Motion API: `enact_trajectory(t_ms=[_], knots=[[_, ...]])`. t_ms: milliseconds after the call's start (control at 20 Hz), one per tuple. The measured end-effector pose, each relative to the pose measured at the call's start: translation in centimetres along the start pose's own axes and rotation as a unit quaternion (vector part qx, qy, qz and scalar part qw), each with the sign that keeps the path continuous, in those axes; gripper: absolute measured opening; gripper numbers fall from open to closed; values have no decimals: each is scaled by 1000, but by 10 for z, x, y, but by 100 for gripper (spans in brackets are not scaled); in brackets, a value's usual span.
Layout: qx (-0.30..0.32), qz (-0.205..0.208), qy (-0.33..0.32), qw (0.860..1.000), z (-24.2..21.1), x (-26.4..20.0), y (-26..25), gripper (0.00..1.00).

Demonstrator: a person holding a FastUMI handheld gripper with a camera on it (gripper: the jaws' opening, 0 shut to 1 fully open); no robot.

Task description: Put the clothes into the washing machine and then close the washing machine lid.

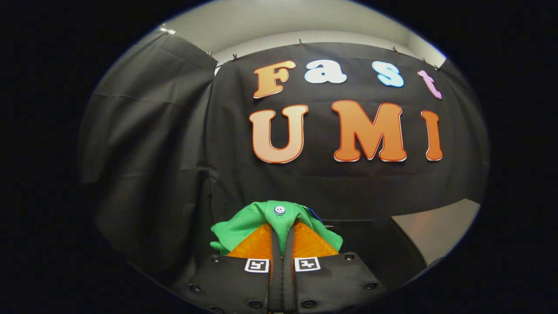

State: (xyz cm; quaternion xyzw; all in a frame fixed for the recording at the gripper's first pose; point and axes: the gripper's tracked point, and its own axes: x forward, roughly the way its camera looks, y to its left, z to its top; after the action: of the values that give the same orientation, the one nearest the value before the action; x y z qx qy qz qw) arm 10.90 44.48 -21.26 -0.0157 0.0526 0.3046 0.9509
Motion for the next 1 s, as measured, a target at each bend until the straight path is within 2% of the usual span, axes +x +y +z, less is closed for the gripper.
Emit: enact_trajectory(t_ms=[150,350,600,800,1000], knots=[[24,7,43,999,-42,25,10,8],[50,-30,111,992,-117,41,-2,8],[76,-66,214,972,-211,54,-24,8],[65,-73,277,956,-261,55,-33,8],[81,-75,325,939,-306,42,-24,8]])
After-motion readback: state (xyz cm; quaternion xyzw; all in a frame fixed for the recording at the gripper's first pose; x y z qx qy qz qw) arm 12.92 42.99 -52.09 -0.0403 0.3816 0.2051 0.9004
